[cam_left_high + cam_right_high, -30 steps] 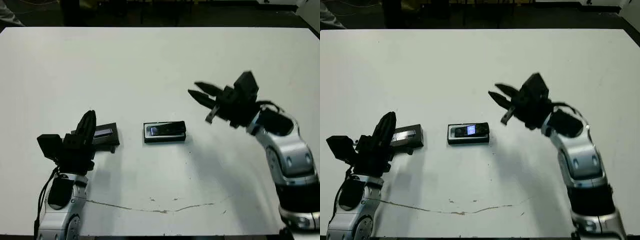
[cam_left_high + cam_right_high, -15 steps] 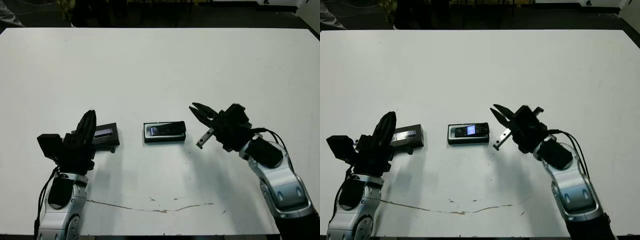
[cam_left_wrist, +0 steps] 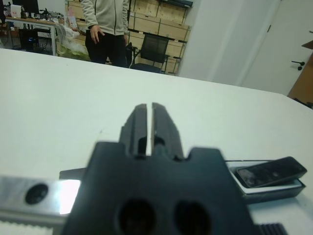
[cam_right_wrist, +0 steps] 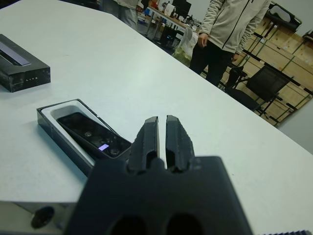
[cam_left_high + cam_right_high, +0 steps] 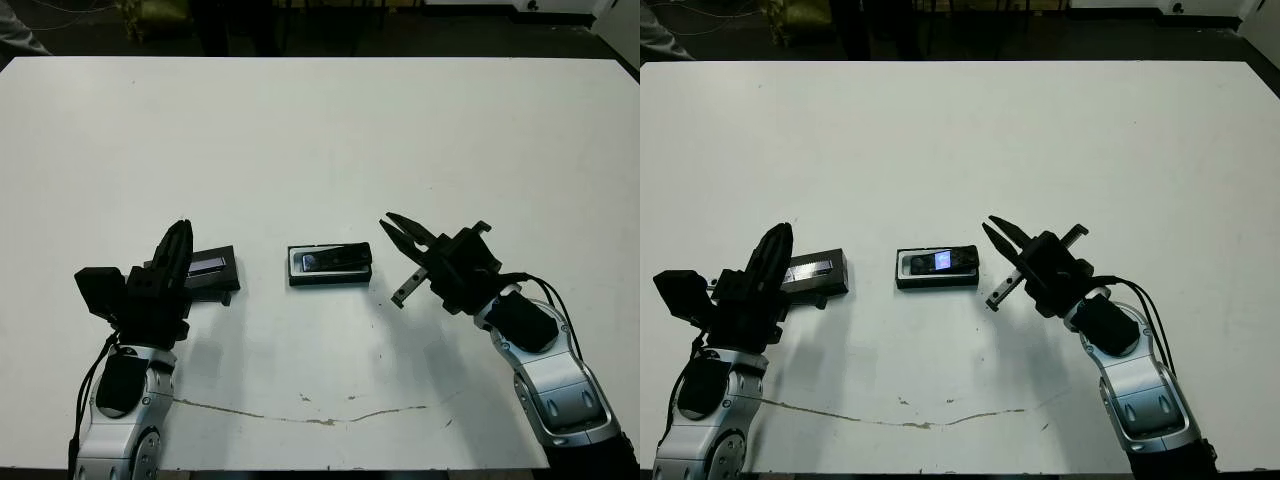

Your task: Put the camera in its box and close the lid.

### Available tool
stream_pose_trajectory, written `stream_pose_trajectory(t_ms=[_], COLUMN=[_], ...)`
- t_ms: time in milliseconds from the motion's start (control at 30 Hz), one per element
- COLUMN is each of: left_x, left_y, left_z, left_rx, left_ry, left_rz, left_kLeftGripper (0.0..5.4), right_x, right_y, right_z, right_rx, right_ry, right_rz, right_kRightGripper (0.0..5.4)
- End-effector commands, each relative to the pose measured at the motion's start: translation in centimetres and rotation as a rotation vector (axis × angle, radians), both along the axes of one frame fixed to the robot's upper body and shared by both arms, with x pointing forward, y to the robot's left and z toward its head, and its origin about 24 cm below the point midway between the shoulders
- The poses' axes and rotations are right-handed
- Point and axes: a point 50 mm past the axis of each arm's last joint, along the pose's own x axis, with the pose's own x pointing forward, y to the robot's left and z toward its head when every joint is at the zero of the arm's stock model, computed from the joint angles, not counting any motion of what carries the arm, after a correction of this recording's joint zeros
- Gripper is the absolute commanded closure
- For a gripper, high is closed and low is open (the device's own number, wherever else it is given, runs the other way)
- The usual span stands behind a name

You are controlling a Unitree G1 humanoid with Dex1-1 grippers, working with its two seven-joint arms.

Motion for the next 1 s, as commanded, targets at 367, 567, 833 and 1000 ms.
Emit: stream_pose_trajectory(t_ms=[367,567,833,1000], left_x=[-0.3,-0.3,-0.3,-0.4], left_y=[0.2,0.2,0.2,0.2], left_z=[-0.7,-0.7,-0.8,-0.8], left_rx=[0.001,0.005,0.001,0.007], left_ry=[0.038,0.037,0.042,0.038], left_rz=[0.006,0.008,0.01,0.014], left_kLeftGripper=[5.4,5.4,5.4,5.4], right_x=[0.0,-0.1,-0.4,-0.5], right_y=[0.1,0.7,1.3,1.5], right_z=[-2.7,-3.6,-4.2,-4.5], right_rx=[-0.016,-0.034,-0.062,-0.083], right_ry=[0.113,0.151,0.181,0.18], right_rz=[-0.05,-0.059,-0.06,-0.056], right_kRightGripper=[5.39,5.39,5.39,5.39])
